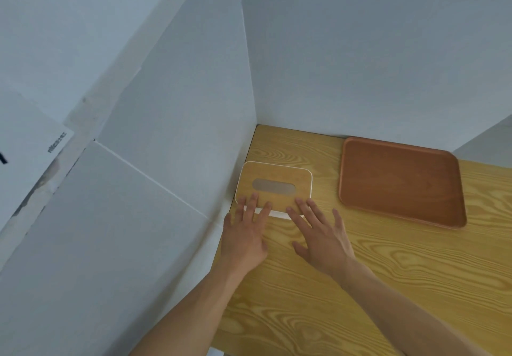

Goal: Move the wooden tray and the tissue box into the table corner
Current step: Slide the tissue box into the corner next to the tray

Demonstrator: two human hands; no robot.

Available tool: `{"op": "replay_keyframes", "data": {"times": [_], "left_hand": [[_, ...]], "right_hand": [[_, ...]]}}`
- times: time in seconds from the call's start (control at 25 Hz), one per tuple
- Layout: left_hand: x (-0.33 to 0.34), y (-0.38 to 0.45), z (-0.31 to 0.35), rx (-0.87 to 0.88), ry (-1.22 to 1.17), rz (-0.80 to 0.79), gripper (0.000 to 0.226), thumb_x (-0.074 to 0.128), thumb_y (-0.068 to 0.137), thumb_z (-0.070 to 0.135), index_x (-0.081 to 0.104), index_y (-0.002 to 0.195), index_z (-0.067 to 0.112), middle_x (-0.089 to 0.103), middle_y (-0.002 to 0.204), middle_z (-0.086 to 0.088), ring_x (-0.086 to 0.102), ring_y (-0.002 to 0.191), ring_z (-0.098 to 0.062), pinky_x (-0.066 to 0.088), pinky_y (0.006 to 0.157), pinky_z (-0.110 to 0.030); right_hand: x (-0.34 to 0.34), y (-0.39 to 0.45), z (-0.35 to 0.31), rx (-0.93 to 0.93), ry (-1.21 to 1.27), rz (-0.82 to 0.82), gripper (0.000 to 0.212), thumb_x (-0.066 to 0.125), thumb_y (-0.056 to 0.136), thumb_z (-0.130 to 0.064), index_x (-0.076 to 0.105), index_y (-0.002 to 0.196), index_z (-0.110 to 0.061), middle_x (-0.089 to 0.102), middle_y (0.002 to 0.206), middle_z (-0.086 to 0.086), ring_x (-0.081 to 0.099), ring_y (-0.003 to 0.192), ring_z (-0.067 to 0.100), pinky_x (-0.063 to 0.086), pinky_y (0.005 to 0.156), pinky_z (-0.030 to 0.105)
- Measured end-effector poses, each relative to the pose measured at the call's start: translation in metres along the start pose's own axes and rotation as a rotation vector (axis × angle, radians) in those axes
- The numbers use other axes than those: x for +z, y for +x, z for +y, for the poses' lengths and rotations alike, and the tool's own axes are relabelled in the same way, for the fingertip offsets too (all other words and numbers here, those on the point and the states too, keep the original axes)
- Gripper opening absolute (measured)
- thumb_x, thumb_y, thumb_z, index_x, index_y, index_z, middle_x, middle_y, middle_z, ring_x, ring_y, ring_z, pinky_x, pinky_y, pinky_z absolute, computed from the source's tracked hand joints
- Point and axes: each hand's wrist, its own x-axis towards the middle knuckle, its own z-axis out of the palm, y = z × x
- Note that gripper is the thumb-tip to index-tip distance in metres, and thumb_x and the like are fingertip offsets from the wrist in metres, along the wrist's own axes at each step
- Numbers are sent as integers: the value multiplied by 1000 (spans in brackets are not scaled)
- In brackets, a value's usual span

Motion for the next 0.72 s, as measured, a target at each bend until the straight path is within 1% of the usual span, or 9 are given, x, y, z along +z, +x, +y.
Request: {"op": "replay_keyframes", "data": {"times": [0.08, 0.16, 0.36, 0.52, 0.72], "left_hand": [[-16, 22, 0, -12, 1, -34, 88, 59, 85, 28, 5, 155, 37, -6, 168, -2, 0, 153, -31, 37, 109, -49], [-34, 45, -1, -15, 24, -86, 85, 60, 86, 26, 9, 154, 36, -3, 168, -1, 2, 152, -32, 43, 103, -47], [-77, 94, 1, -23, 60, -213, 76, 62, 86, 20, 23, 150, 31, 6, 166, -3, 11, 150, -33, 45, 100, -49], [-100, 122, -3, -21, 91, -297, 77, 61, 87, 23, 21, 152, 32, 2, 167, -1, 14, 150, -32, 45, 102, -51], [-107, 151, -1, -35, 101, -303, 78, 60, 87, 22, 19, 153, 32, 2, 167, 0, 17, 150, -30, 45, 100, -48]], "right_hand": [[-7, 19, 5, 15, 8, -43, 83, 53, 93, -53, 6, 158, -35, -4, 169, -5, -3, 154, 18, 17, 117, 62], [-17, 38, 10, 34, 38, -78, 85, 54, 93, -51, 1, 157, -36, -8, 169, -7, -7, 154, 17, 15, 119, 61], [-44, 79, 21, 63, 59, -168, 88, 58, 91, -45, 1, 158, -36, -11, 168, -8, -9, 153, 16, 15, 119, 61], [-60, 108, 29, 80, 60, -251, 93, 59, 89, -41, -3, 158, -36, -15, 168, -7, -12, 153, 17, 15, 118, 60], [-71, 133, 39, 91, 31, -282, 93, 58, 90, -38, -4, 158, -35, -17, 167, -6, -12, 153, 18, 19, 118, 59]]}}
